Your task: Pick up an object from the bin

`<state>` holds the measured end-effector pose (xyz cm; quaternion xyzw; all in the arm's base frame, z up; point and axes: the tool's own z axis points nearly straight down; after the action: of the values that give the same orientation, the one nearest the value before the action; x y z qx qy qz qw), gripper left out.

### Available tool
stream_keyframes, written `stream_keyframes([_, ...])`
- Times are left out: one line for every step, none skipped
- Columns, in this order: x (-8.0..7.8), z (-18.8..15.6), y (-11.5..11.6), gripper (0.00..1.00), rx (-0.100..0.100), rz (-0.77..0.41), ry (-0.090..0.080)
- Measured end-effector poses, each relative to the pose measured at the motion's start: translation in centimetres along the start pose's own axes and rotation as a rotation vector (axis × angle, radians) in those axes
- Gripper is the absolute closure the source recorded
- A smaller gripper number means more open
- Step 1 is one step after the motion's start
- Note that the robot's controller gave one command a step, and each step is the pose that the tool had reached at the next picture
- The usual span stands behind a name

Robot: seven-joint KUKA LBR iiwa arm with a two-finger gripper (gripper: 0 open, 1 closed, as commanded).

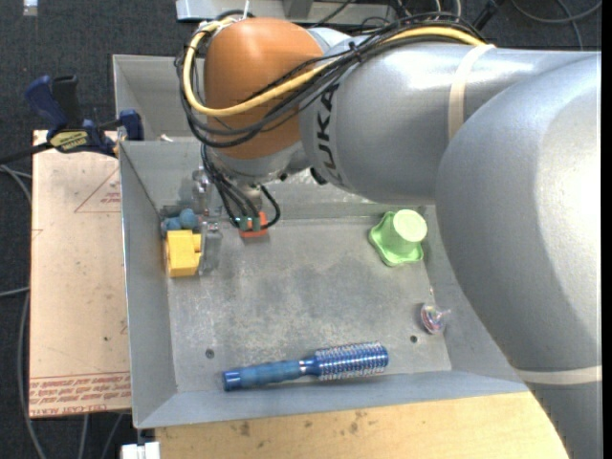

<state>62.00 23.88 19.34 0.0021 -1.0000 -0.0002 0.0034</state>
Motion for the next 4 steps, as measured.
stream_keyframes([1.2,12.2,0.5,0.00,-0.002,0.025,-0.006])
stream_keyframes([-3.5,12.1,-2.3,0.00,0.000,0.107,-0.008])
stream_keyframes([-3.3,12.2,-1.3,0.00,0.000,-0.414,-0.013])
stream_keyframes([-3.3,12.2,-1.3,1.00,-0.001,-0.412,-0.011])
